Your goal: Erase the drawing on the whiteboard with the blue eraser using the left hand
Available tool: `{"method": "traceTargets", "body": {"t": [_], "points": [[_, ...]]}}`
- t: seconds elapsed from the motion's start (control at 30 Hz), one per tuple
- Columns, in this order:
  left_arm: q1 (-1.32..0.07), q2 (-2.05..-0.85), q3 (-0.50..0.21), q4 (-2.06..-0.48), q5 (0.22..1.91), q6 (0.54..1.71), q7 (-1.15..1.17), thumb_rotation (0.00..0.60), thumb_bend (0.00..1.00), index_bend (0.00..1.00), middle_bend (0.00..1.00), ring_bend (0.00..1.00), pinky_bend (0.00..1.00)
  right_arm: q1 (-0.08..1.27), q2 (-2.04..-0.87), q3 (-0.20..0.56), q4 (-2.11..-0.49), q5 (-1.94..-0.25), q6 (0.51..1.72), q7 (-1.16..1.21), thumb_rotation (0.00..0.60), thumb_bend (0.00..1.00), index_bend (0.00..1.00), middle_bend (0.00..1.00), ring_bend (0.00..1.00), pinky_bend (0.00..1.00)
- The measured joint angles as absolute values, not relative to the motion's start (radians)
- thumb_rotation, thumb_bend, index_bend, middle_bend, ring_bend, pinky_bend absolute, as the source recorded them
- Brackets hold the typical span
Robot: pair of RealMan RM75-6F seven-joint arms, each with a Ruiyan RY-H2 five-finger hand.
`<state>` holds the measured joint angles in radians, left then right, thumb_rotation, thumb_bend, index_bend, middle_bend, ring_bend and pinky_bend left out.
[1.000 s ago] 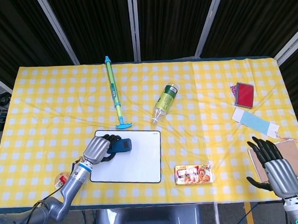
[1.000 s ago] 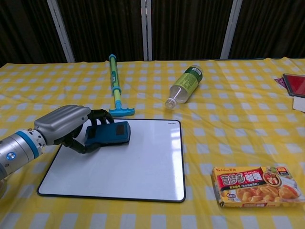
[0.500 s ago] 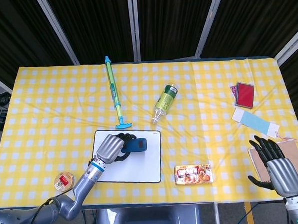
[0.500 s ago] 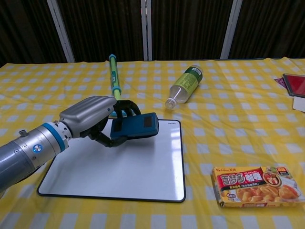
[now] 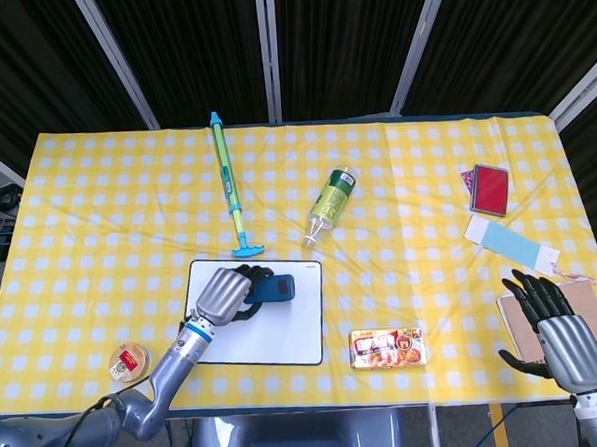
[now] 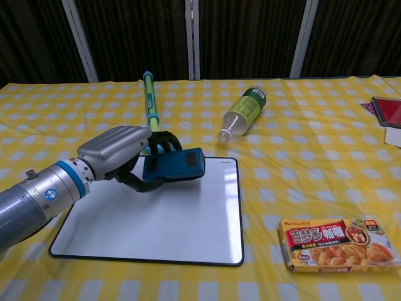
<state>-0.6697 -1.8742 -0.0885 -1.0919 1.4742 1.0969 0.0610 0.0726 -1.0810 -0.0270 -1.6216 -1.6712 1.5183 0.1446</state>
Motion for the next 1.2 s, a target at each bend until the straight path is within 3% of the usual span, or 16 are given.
{"method": "traceTargets", "body": {"t": [0.23,0.4,0.57,0.63,0.67,0.77,0.8,0.9,0.97,1.2], "points": [[-0.64,-1.709,-0.072,-1.124,1.484,1.113,0.028,0.6,0.83,0.84,0.61,0.48,0.62,0.071,-1.088,-0.033,-1.629,-1.685,1.519,0.11,0.6,0.05,0.0,0.0,0.0,0.0],[-0.603,-1.586,-0.017,-1.104,1.501,1.105,-0.015,0.6,0.83,0.75,0.53,0.42,0.56,0.068,-1.095,-0.036,-1.633,-1.694,1.523,0.086,0.6,0.06,0.0,0.0,0.0,0.0],[-0.575,-1.566,0.012,-1.064,1.508,1.098,-0.073,0.6,0.82,0.7,0.48,0.38,0.52,0.066,-1.099,-0.038,-1.638,-1.701,1.528,0.072,0.6,0.05,0.0,0.0,0.0,0.0],[-0.566,-1.563,0.025,-1.049,1.518,1.099,-0.091,0.6,0.77,0.66,0.44,0.34,0.46,0.065,-1.099,-0.038,-1.639,-1.703,1.53,0.07,0.6,0.05,0.0,0.0,0.0,0.0],[-0.562,-1.562,0.029,-1.044,1.522,1.1,-0.095,0.6,0.69,0.59,0.36,0.28,0.39,0.065,-1.1,-0.038,-1.639,-1.703,1.53,0.07,0.6,0.05,0.0,0.0,0.0,0.0],[-0.554,-1.564,0.036,-1.028,1.528,1.108,-0.092,0.6,0.39,0.28,0.06,0.06,0.15,0.064,-1.1,-0.039,-1.639,-1.704,1.531,0.067,0.6,0.05,0.0,0.0,0.0,0.0],[-0.551,-1.565,0.038,-1.023,1.528,1.109,-0.083,0.6,0.31,0.18,0.01,0.01,0.07,0.064,-1.1,-0.039,-1.639,-1.704,1.531,0.066,0.6,0.05,0.0,0.0,0.0,0.0],[-0.544,-1.56,0.04,-1.029,1.517,1.096,-0.05,0.6,0.21,0.04,0.0,0.0,0.0,0.064,-1.101,-0.042,-1.641,-1.711,1.532,0.063,0.6,0.05,0.0,0.0,0.0,0.0],[-0.539,-1.55,0.039,-1.052,1.506,1.086,-0.035,0.6,0.2,0.01,0.0,0.0,0.0,0.063,-1.101,-0.044,-1.641,-1.72,1.536,0.063,0.6,0.05,0.0,0.0,0.0,0.0],[-0.459,-1.463,0.027,-1.223,1.464,1.182,-0.003,0.6,0.19,0.0,0.0,0.0,0.0,0.066,-1.105,-0.046,-1.638,-1.728,1.536,0.06,0.6,0.05,0.0,0.0,0.0,0.0]]}}
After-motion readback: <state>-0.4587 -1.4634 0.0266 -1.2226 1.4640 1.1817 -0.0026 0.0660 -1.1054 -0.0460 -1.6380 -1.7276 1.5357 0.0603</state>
